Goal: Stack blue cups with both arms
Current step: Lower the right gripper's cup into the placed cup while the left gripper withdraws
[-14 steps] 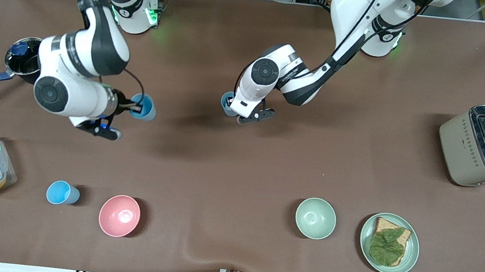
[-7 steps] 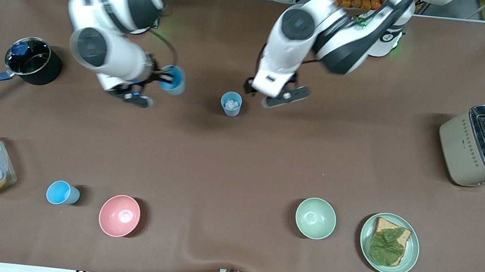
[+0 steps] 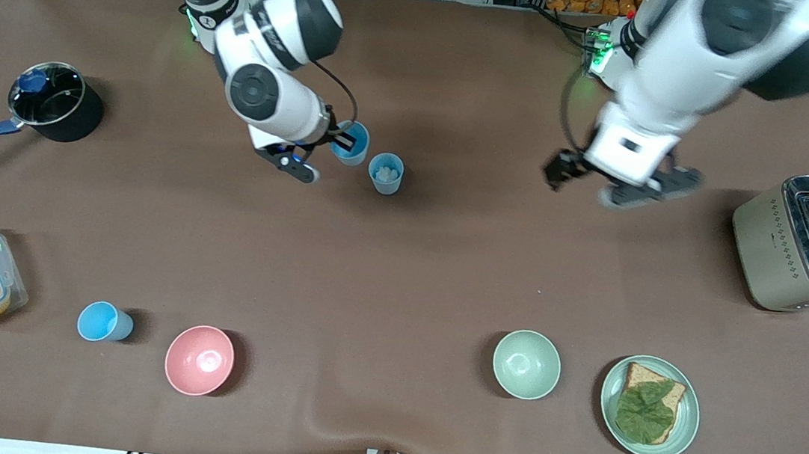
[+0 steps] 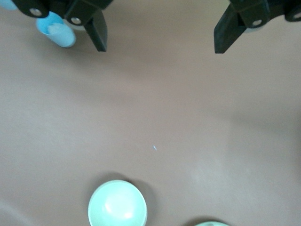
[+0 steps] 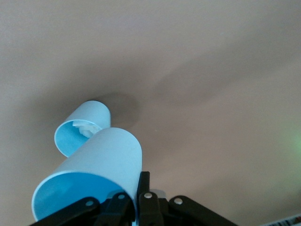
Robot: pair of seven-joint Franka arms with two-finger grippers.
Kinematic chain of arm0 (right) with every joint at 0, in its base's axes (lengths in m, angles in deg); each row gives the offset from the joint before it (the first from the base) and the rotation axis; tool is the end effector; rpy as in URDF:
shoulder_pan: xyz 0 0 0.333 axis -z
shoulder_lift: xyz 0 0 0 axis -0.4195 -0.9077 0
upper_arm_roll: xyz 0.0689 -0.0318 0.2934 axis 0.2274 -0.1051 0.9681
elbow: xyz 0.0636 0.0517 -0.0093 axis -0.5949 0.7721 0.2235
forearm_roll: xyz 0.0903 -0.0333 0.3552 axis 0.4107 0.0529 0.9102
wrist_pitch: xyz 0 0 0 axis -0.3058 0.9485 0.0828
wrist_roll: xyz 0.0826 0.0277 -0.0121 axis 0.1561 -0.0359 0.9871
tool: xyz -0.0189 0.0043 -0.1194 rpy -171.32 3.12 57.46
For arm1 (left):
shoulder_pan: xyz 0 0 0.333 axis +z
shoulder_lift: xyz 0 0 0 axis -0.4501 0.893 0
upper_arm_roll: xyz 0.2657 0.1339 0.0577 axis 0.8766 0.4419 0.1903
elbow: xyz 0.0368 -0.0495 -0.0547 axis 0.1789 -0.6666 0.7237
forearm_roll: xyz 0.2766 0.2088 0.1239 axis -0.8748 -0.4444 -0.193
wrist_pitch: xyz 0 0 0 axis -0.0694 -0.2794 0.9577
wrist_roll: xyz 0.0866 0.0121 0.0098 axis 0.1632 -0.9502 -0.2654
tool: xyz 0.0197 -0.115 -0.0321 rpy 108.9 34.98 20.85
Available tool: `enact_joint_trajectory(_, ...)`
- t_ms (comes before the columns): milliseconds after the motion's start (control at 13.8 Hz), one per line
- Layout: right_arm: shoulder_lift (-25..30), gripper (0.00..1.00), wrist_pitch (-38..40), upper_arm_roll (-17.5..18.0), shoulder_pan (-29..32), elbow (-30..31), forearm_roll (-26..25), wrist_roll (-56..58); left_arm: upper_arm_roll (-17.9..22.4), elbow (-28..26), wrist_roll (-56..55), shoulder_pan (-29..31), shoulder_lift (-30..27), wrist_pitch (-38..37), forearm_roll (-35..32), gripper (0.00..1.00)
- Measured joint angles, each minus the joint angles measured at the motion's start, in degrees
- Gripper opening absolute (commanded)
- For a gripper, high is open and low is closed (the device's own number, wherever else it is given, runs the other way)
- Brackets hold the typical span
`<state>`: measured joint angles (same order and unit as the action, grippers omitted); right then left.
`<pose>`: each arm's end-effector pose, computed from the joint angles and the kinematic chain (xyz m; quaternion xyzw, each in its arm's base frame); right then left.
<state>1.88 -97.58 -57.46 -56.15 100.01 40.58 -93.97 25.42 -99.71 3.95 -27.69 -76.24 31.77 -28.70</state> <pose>0.4193 0.3467 0.3278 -0.9523 0.2360 0.1918 0.0270 0.5094 -0.2147 0.5174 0.9895 0.1431 -0.0071 0.0184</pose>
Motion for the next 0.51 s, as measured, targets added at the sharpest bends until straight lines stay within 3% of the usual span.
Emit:
enact_joint_trajectory(289,-2.88,0.0,-5.12,-0.02,-2.58,0.06,0.07,-4.86,0.05,0.37,12.46,8.06,-0.21,-2.41,-0.01,1.0)
enact_joint_trajectory(506,-3.45,0.0,-6.56,-0.01,-3.59,0.06,0.14,-6.55,0.05,3.54,16.85,11.34,-0.69,-6.82,-0.01,1.0)
